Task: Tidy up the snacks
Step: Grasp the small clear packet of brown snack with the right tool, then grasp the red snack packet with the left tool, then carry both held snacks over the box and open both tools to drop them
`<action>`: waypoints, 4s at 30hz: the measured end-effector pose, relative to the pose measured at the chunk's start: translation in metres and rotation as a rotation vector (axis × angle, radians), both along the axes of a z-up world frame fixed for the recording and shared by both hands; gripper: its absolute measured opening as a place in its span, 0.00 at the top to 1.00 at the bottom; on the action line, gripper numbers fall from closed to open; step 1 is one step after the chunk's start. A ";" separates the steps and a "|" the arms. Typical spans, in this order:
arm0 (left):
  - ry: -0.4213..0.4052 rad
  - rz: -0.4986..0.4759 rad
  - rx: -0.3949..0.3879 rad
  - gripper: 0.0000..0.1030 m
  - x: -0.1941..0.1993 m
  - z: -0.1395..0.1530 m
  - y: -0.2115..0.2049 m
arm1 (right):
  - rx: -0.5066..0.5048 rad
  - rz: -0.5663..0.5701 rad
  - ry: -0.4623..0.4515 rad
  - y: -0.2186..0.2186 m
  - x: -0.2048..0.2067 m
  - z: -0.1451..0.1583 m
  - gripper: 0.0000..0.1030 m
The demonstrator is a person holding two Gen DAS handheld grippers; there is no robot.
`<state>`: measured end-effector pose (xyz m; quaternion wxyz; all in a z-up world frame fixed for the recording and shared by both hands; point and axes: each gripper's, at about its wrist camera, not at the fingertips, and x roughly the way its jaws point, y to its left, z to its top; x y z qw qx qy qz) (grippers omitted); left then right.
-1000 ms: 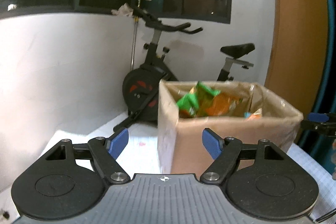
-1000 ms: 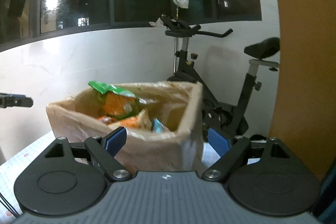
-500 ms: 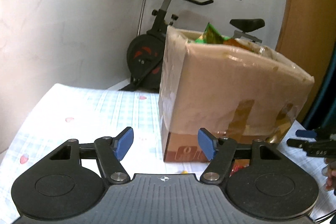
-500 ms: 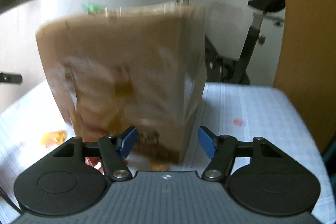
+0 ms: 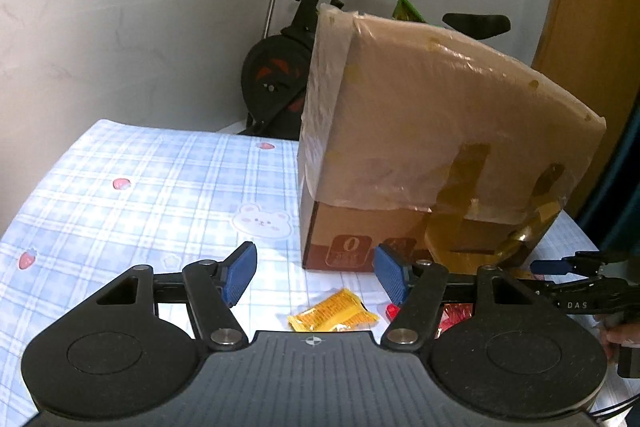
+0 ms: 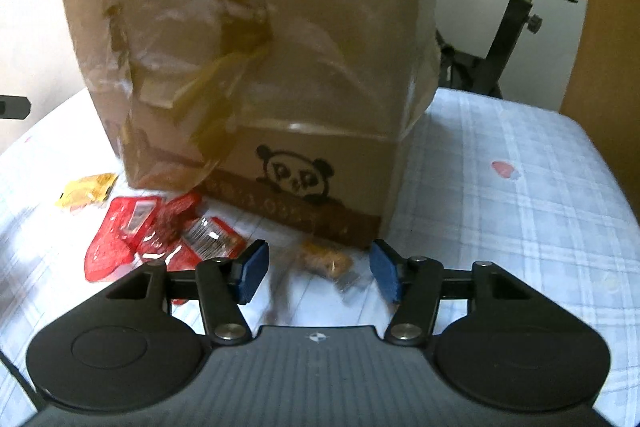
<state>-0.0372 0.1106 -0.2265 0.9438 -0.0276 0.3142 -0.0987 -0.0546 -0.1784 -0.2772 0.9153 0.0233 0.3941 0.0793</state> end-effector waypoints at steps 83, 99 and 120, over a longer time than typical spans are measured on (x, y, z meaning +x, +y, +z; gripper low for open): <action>0.100 -0.089 0.091 0.56 -0.036 -0.072 -0.110 | 0.136 -0.050 -0.092 0.010 -0.024 -0.015 0.72; 0.103 -0.071 0.085 0.58 -0.042 -0.072 -0.107 | 0.141 -0.054 -0.095 0.008 -0.025 -0.016 0.72; -0.031 -0.061 -0.012 0.59 -0.061 -0.031 -0.096 | 0.165 -0.078 -0.166 0.005 -0.062 0.020 0.72</action>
